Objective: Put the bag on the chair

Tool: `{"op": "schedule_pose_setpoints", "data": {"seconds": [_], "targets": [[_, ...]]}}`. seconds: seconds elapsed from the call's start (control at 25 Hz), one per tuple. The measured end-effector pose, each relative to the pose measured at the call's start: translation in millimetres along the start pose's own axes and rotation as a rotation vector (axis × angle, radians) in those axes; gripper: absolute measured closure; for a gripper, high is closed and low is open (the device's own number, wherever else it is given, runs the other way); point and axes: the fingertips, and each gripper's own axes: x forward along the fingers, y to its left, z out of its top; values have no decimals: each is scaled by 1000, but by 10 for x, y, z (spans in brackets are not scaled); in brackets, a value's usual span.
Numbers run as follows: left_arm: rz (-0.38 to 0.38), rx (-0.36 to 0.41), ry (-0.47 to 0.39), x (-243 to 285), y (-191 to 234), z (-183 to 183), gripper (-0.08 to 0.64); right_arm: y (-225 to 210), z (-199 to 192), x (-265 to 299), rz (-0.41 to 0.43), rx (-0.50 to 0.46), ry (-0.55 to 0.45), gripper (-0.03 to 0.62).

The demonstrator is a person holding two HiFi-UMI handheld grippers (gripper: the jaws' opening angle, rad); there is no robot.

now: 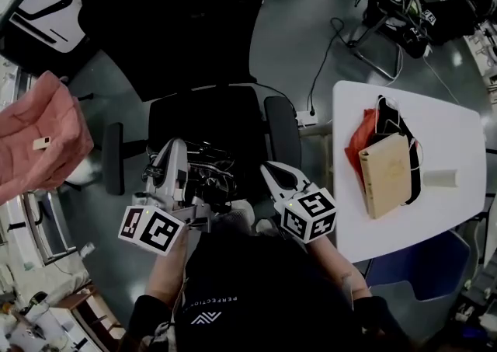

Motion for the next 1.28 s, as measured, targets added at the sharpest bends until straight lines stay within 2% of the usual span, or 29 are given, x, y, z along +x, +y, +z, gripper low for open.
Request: {"op": "schedule_pose_setpoints", "data": {"seconds": [0.72,1.28], "targets": [[-55,-24,84,995,403,47,554,-282,109,596,-56,26,50,601],[-133,-2,154,1688,542,-83,554,-468,35,754,-111,62,70,601]]}}
